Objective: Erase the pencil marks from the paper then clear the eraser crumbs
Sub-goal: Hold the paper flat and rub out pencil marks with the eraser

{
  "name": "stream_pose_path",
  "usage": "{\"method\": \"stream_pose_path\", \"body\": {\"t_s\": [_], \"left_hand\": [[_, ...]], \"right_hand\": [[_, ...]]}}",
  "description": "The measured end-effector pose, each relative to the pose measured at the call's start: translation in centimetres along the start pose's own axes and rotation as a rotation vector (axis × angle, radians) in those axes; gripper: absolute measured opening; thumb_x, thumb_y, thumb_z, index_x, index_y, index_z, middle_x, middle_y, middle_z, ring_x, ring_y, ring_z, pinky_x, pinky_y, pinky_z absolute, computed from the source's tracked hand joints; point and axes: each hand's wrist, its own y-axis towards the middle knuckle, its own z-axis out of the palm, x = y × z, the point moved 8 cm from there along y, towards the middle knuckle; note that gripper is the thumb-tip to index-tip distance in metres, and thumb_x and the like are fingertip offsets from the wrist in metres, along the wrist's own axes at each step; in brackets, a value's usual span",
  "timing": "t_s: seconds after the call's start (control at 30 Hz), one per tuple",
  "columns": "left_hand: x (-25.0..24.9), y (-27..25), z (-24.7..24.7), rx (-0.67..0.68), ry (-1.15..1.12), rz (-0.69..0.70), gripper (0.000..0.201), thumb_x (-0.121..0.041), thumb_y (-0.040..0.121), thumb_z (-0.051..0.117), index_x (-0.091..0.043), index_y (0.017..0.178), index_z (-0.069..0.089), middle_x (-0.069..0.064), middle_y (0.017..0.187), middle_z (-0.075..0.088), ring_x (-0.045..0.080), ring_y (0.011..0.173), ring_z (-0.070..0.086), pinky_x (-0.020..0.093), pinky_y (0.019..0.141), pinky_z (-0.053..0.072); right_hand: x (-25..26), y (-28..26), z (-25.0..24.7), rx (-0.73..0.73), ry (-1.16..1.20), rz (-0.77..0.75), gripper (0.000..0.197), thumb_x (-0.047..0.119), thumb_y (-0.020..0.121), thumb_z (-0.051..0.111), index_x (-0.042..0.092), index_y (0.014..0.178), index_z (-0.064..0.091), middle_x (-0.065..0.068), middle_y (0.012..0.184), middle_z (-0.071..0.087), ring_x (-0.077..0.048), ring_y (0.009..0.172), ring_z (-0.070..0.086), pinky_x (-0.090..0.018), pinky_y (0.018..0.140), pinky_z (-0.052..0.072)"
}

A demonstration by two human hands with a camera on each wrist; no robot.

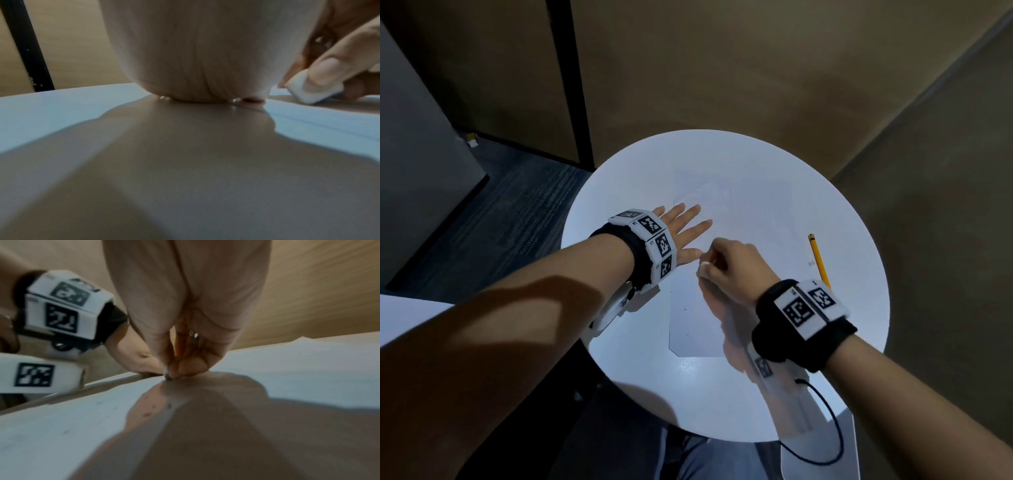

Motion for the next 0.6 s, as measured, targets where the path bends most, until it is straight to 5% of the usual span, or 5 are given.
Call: {"method": "stream_pose_path", "body": {"t_s": [0.17, 0.37, 0.5, 0.6], "left_hand": [[0.0, -0.2, -0.1, 0.007, -0.016, 0.013, 0.060, -0.051, 0.100, 0.016, -0.032, 0.148, -0.014, -0.001, 0.157, -0.022, 0.021, 0.146, -0.013, 0.038, 0.116, -0.006], [0.1, 0.0, 0.2, 0.003, -0.018, 0.014, 0.060, -0.052, 0.099, 0.015, -0.034, 0.148, -0.016, -0.002, 0.156, -0.022, 0.020, 0.145, -0.014, 0.039, 0.115, -0.006], [0.1, 0.1, 0.1, 0.007, -0.008, 0.013, 0.060, -0.051, 0.100, 0.016, -0.033, 0.148, -0.016, -0.001, 0.156, -0.023, 0.021, 0.145, -0.014, 0.038, 0.115, -0.006], [0.1, 0.1, 0.1, 0.018, -0.011, 0.009, 0.060, -0.050, 0.100, 0.017, -0.034, 0.148, -0.016, -0.001, 0.156, -0.023, 0.021, 0.145, -0.015, 0.038, 0.115, -0.006]], "right_hand": [[-1.5, -1.8, 0.8, 0.232, 0.025, 0.033, 0.029, 0.014, 0.086, 0.060, 0.027, 0.064, 0.046, 0.016, 0.065, 0.052, 0.002, 0.060, 0.048, -0.006, 0.055, 0.037], [-6.6, -0.2, -3.9, -0.061, 0.359, 0.305, 0.011, 0.014, 0.085, 0.065, 0.011, 0.077, 0.059, -0.002, 0.060, 0.060, -0.011, 0.049, 0.053, -0.025, 0.054, 0.044], [-4.5, 0.6, -2.7, 0.052, 0.252, 0.191, 0.010, 0.017, 0.085, 0.064, 0.011, 0.079, 0.059, 0.005, 0.056, 0.059, -0.001, 0.044, 0.051, -0.020, 0.056, 0.040], [-2.8, 1.1, -1.7, 0.054, 0.162, 0.121, 0.008, 0.020, 0.083, 0.064, 0.015, 0.079, 0.059, 0.010, 0.066, 0.059, -0.001, 0.060, 0.053, -0.014, 0.058, 0.039]]}}
